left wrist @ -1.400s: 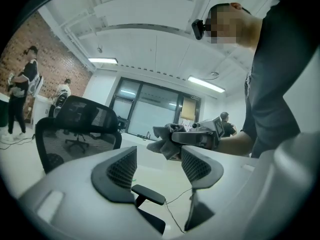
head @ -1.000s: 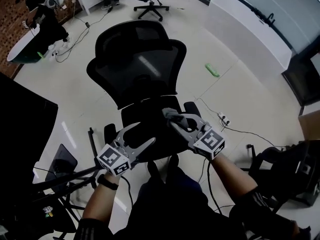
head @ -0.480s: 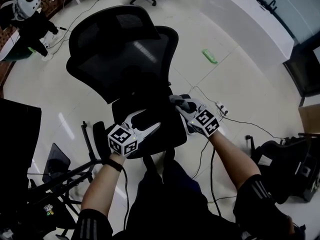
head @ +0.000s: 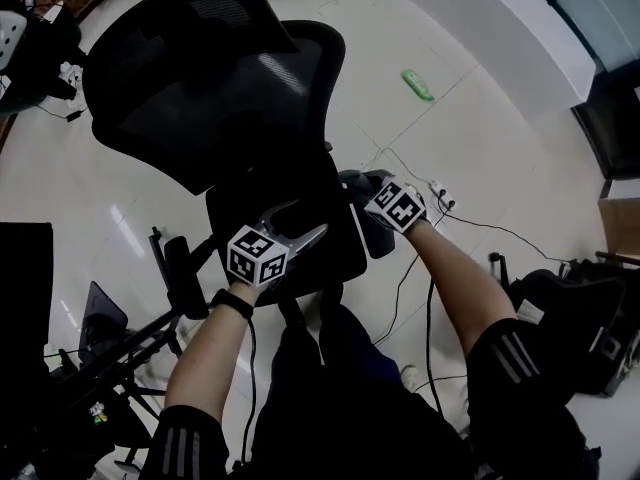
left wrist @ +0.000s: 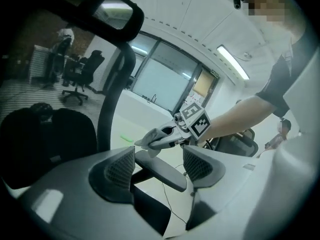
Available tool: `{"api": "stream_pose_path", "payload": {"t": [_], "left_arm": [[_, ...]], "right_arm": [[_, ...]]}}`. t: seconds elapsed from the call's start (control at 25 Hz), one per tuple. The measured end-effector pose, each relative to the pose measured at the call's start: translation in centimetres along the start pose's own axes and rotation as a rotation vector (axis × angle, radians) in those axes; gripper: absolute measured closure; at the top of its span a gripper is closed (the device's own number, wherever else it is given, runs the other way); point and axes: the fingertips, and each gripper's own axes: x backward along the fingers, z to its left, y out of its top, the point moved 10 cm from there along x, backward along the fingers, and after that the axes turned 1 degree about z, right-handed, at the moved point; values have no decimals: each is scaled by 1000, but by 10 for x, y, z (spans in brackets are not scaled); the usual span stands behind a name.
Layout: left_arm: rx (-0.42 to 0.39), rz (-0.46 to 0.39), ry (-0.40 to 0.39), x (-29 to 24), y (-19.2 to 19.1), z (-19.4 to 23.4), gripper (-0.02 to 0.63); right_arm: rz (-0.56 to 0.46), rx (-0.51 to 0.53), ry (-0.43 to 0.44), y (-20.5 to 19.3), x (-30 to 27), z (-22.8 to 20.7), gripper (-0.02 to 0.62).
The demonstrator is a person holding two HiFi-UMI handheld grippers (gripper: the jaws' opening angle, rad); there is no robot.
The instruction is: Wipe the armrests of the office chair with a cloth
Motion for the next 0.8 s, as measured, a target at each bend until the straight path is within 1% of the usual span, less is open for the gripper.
{"api": "stream_pose_path", "payload": {"t": [0.08,0.2,0.4,0.52,0.64,0.8], "left_arm": [[26,8,7,-10,-8,6,285],[58,29,8,-22,-22,11,285],[80,77,2,-36,-42,13,285],[87,98,-3,-41,-51,14,285],[87,110,-7,-47,-54,15,285],[88,117,-28,-55,-55,7,285]], "right_arm": [[46,-5,12,-9,-15,-9,557],[88,5,29,-19,-35,-18,557],[157,97,52,-32,-61,-23,557],[153,120,68,-39,-68,-23,558],[135,104,75,-43,-65,-26,558],[133,71,84,-56,-52,-18,558]]}}
